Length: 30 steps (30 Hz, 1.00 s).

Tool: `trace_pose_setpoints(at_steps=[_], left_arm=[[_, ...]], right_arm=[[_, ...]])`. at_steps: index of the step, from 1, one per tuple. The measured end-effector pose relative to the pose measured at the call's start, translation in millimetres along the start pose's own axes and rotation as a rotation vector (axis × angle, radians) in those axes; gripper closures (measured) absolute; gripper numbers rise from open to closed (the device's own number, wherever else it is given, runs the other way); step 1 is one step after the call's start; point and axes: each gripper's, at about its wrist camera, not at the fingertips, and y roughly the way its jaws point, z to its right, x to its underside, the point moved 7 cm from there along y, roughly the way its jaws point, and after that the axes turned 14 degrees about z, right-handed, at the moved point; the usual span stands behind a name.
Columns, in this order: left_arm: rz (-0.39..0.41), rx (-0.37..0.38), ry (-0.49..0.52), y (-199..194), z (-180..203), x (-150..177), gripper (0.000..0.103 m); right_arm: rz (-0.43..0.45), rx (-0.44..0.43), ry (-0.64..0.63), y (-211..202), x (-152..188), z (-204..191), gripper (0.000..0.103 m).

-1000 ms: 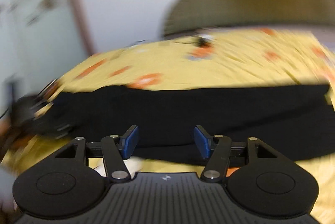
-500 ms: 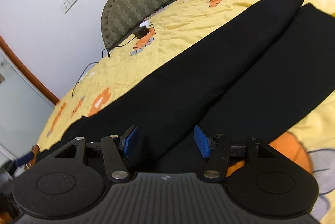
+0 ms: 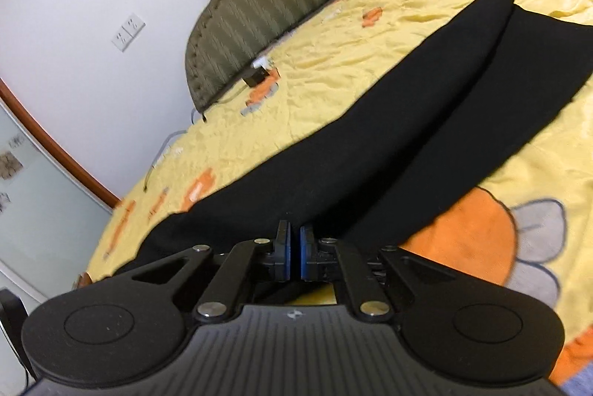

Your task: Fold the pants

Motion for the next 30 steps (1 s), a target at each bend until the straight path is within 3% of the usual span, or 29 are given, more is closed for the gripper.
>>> trace_pose_setpoints(at_steps=[4, 8, 12, 18, 20, 23, 27, 30], left_arm=[[0.022, 0.02, 0.001, 0, 10, -11, 0.005], [0.048, 0.088, -0.007, 3, 40, -30, 0.004], [0.088, 0.098, 0.069, 9, 79, -45, 0.004], [0.08, 0.126, 0.125, 16, 114, -45, 0.004], [0.069, 0.129, 0.146, 18, 122, -40, 0.004], [0.045, 0.137, 0.163, 21, 128, -32, 0.004], [0.059, 0.13, 0.18, 20, 130, -28, 0.003], [0.053, 0.138, 0.168, 21, 129, -27, 0.002]], right_arm=[[-0.031, 0.013, 0.019, 6, 9, 10, 0.096], [-0.012, -0.005, 0.072, 5, -1, 24, 0.095], [0.057, 0.049, 0.214, 8, -30, 63, 0.095], [0.149, 0.201, 0.366, 23, -74, 131, 0.095], [0.174, 0.215, 0.41, 31, -86, 145, 0.095], [0.214, 0.247, 0.356, 34, -98, 144, 0.094], [0.273, 0.256, 0.198, 20, -111, 127, 0.097], [0.318, 0.325, 0.031, 10, -123, 112, 0.097]])
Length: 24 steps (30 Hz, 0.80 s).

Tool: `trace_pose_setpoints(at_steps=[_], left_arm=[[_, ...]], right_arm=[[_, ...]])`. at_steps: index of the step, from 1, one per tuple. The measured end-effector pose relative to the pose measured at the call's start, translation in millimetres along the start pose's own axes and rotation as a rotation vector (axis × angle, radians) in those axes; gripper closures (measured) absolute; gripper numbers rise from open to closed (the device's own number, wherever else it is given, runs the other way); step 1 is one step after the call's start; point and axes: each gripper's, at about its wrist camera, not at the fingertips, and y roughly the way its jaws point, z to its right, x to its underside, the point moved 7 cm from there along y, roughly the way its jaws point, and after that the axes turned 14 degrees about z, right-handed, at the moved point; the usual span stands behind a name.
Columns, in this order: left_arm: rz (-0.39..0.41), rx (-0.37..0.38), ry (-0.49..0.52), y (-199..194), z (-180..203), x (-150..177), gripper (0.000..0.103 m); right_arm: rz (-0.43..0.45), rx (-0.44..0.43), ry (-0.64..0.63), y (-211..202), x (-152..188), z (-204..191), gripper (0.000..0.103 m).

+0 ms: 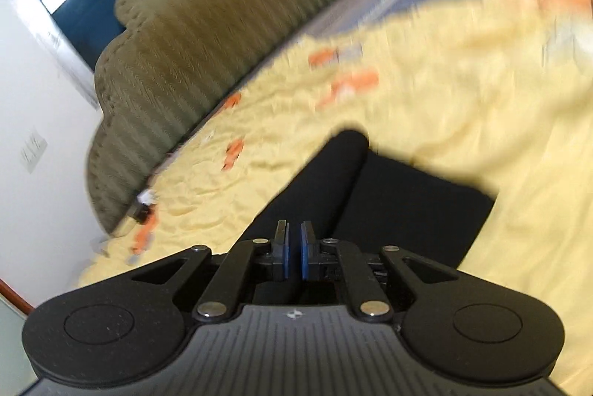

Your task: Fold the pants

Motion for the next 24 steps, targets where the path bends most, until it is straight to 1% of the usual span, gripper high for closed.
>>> trace_pose_setpoints(at_steps=[2, 3, 4, 5, 6, 8, 9, 11, 13, 14, 15, 17, 19, 20, 21, 23, 24], left_arm=[[-0.005, 0.002, -0.018, 1, -2, 1, 0.0], [-0.008, 0.002, -0.026, 2, -3, 2, 0.0], [-0.012, 0.007, -0.034, 3, -4, 2, 0.0], [-0.017, 0.01, -0.041, 3, -5, 2, 0.0], [-0.018, 0.012, -0.048, 3, -6, 2, 0.0], [-0.01, 0.01, -0.04, 2, -5, 3, 0.0], [-0.002, 0.007, -0.032, 1, -4, 3, 0.0], [0.01, -0.001, -0.015, 0, -2, 3, 0.0], [0.02, -0.004, 0.008, -1, 0, 3, 0.0], [0.021, -0.005, 0.015, -2, 0, 2, 0.0], [0.019, -0.005, 0.015, -2, 0, 2, 0.0], [0.015, -0.004, 0.0, -5, -1, 3, 0.0], [0.013, -0.005, -0.025, -7, -3, 5, 0.0], [0.012, -0.006, -0.033, -8, -4, 6, 0.0], [0.012, -0.006, -0.04, -9, -4, 7, 0.0], [0.01, -0.005, -0.054, -8, -5, 8, 0.0], [0.003, -0.004, -0.063, -8, -5, 9, 0.0]], right_arm=[[0.042, -0.001, -0.228, 2, -14, -28, 0.097], [0.079, 0.0, -0.356, 6, -20, -45, 0.097], [0.094, -0.001, -0.406, 13, -25, -56, 0.097], [0.081, -0.003, -0.396, 21, -31, -60, 0.097], [0.065, 0.003, -0.319, 27, -40, -55, 0.096], [0.06, 0.022, -0.139, 28, -57, -28, 0.095], [0.047, 0.04, -0.107, 29, -58, -16, 0.094], [-0.021, 0.071, -0.083, 34, -48, 12, 0.094], [-0.102, 0.097, -0.015, 39, -29, 33, 0.094], [-0.145, 0.101, 0.017, 44, -20, 39, 0.094], [-0.17, 0.099, 0.036, 49, -9, 42, 0.094], [-0.188, 0.086, 0.086, 55, 1, 41, 0.094], [-0.194, 0.034, 0.138, 56, 2, 33, 0.094], [-0.183, -0.007, 0.12, 57, 1, 25, 0.094], [-0.167, -0.029, 0.07, 58, -3, 12, 0.094], [-0.156, -0.039, -0.042, 65, -8, -14, 0.094], [-0.16, -0.052, -0.073, 72, -11, -28, 0.094]])
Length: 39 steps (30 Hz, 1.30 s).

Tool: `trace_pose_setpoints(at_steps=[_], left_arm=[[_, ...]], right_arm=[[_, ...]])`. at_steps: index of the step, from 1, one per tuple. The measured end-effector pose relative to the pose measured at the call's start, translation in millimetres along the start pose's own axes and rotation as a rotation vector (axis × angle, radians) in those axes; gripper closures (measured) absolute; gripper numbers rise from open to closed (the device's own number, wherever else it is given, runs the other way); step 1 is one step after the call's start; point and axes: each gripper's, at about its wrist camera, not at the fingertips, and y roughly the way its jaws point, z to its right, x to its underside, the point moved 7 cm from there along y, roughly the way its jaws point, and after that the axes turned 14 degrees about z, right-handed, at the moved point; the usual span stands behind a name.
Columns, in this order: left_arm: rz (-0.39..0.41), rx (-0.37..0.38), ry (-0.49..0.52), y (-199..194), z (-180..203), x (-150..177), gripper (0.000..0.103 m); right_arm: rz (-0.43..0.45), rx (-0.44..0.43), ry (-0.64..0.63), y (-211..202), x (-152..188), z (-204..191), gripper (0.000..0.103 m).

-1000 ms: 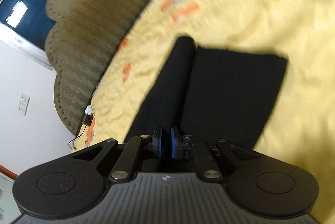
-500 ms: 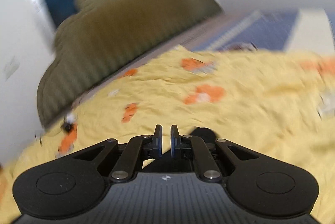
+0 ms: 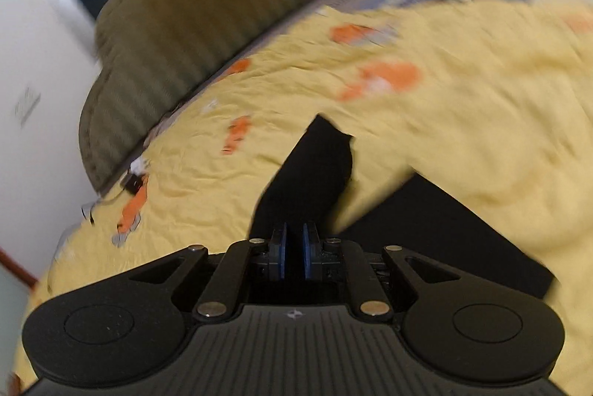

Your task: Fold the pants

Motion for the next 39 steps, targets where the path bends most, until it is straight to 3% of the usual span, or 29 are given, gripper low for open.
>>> trace_pose_setpoints(at_steps=[3, 4, 7, 10, 13, 17, 22, 25, 29, 30, 31, 32, 35, 39], left_arm=[[-0.018, 0.006, -0.025, 2, -2, 0, 0.0], [-0.022, 0.008, -0.026, 2, -2, -1, 0.0], [-0.017, 0.009, -0.024, 2, -2, 0, 0.0], [-0.011, 0.009, -0.026, 2, -2, 1, 0.0], [-0.01, 0.013, -0.031, 3, -2, 1, 0.0], [-0.018, 0.016, -0.055, 4, -3, 2, 0.0], [-0.009, 0.006, -0.046, 3, -2, 2, 0.0], [-0.01, 0.0, -0.035, 3, -1, 1, 0.0], [-0.01, -0.004, -0.028, 4, 0, 0, 0.0], [-0.011, -0.005, -0.027, 4, 0, 0, 0.0], [-0.012, -0.006, -0.027, 4, 0, 0, 0.0], [-0.012, -0.007, -0.027, 4, 0, 0, 0.0], [-0.01, -0.008, -0.026, 4, 0, 0, 0.0], [-0.013, -0.004, -0.035, 4, -1, 0, 0.0]], right_arm=[[-0.118, -0.151, -0.202, 32, 6, -63, 0.094], [-0.129, -0.152, -0.261, 36, 6, -76, 0.094], [0.023, -0.116, -0.253, 19, -26, -72, 0.094], [0.04, -0.015, -0.274, 8, -35, -32, 0.094], [-0.039, 0.002, -0.155, 7, -23, 11, 0.094], [-0.082, -0.006, -0.012, 19, -6, 39, 0.09], [-0.083, -0.03, 0.203, 37, -6, 59, 0.057], [-0.065, -0.01, 0.201, 46, -9, 58, 0.056], [-0.102, -0.078, 0.24, 52, -6, 50, 0.062], [-0.113, -0.078, 0.247, 54, -3, 50, 0.071], [-0.103, -0.062, 0.239, 53, -4, 50, 0.091], [-0.088, -0.042, 0.236, 50, -5, 53, 0.095], [-0.063, -0.074, 0.253, 43, -7, 54, 0.098], [0.022, -0.056, 0.249, 18, -21, 53, 0.098]])
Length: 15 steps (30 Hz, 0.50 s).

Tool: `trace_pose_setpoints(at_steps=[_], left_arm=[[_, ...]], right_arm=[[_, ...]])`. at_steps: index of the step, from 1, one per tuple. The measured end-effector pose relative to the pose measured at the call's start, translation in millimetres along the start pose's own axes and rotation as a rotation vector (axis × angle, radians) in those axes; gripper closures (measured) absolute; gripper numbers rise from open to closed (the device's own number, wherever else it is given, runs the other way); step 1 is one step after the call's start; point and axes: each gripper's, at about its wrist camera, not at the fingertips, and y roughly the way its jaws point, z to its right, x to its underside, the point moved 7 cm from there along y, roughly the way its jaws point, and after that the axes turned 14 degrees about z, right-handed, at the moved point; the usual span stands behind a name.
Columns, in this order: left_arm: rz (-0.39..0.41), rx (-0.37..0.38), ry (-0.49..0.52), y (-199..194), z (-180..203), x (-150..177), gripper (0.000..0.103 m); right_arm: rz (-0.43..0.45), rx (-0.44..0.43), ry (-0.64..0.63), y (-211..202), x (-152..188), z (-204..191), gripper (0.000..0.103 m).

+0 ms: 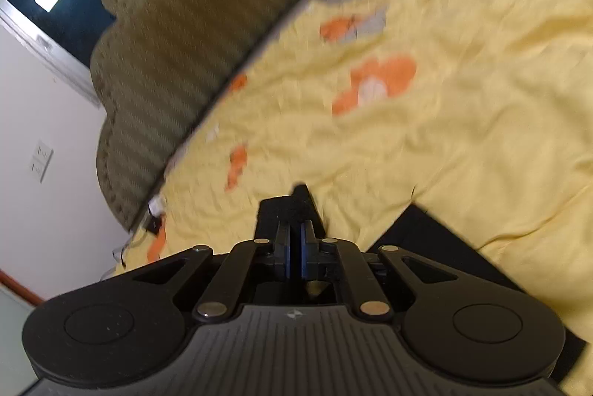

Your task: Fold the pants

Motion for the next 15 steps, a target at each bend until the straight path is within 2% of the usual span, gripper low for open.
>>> trace_pose_setpoints(at_steps=[5, 7, 10, 13, 15], left_arm=[[-0.016, 0.02, -0.045, 2, -5, 1, 0.0], [-0.024, 0.027, -0.063, 2, -7, 2, 0.0], [-0.029, 0.029, -0.075, 2, -7, 2, 0.0], [-0.02, 0.022, -0.059, 0, -4, 2, 0.0], [-0.01, 0.018, -0.037, -1, -2, 1, 0.0]], right_arm=[[0.129, -0.033, -0.049, -61, -31, -21, 0.098], [0.17, -0.005, -0.087, -85, -38, -19, 0.098], [0.153, 0.077, -0.136, -104, -30, 4, 0.098], [0.097, 0.176, -0.157, -102, -13, 37, 0.098], [0.08, 0.213, -0.155, -100, -3, 51, 0.098]])
